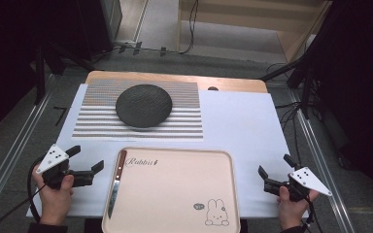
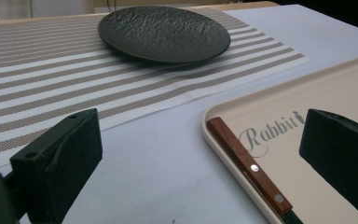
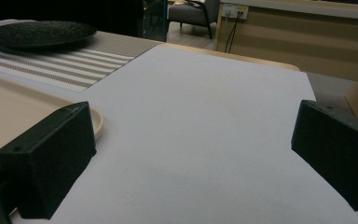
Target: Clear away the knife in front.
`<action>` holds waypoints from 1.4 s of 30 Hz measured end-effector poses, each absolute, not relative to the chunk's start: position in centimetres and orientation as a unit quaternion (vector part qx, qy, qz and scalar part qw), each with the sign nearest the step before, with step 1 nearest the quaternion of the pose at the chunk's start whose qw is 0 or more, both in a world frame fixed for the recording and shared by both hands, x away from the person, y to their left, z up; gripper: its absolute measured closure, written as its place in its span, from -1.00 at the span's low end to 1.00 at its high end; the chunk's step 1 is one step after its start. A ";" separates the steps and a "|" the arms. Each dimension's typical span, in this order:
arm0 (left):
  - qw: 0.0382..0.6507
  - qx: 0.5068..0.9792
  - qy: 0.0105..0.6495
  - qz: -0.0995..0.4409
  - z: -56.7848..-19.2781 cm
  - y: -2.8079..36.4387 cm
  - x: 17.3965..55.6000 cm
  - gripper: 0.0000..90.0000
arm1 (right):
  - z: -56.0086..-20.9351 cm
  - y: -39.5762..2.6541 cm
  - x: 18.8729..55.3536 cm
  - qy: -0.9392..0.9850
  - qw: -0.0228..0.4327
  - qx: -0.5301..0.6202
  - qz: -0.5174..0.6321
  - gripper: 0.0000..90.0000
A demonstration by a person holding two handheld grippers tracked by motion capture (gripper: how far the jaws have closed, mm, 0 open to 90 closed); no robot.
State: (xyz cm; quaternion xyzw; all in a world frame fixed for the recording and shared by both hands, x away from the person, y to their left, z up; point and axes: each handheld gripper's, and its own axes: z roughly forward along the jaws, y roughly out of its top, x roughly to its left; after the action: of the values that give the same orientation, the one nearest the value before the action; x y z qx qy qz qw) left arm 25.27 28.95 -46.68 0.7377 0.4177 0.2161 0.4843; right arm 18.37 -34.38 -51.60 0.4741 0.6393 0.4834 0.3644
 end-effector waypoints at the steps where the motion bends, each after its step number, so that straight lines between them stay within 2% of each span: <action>1: 0.484 0.737 0.419 0.218 -46.7 29.2 25.3 -1.00 | -51.6 -34.4 18.4 0.639 0.364 0.474 0.483 -1.00; 27: 0.470 0.710 0.453 0.265 -47.6 34.7 25.6 -1.00 | -51.6 -34.4 18.4 0.639 0.364 0.474 0.484 -1.00; 42: 0.467 0.708 0.462 0.260 -48.0 35.2 25.8 -1.00 | -51.6 -34.4 18.4 0.639 0.365 0.475 0.483 -1.00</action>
State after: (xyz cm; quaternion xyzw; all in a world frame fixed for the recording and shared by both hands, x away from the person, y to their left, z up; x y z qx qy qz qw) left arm 25.75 35.17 -48.02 0.7079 0.4615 0.2597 0.4673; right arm 18.39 -34.38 -51.60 0.4746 0.6389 0.4833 0.3646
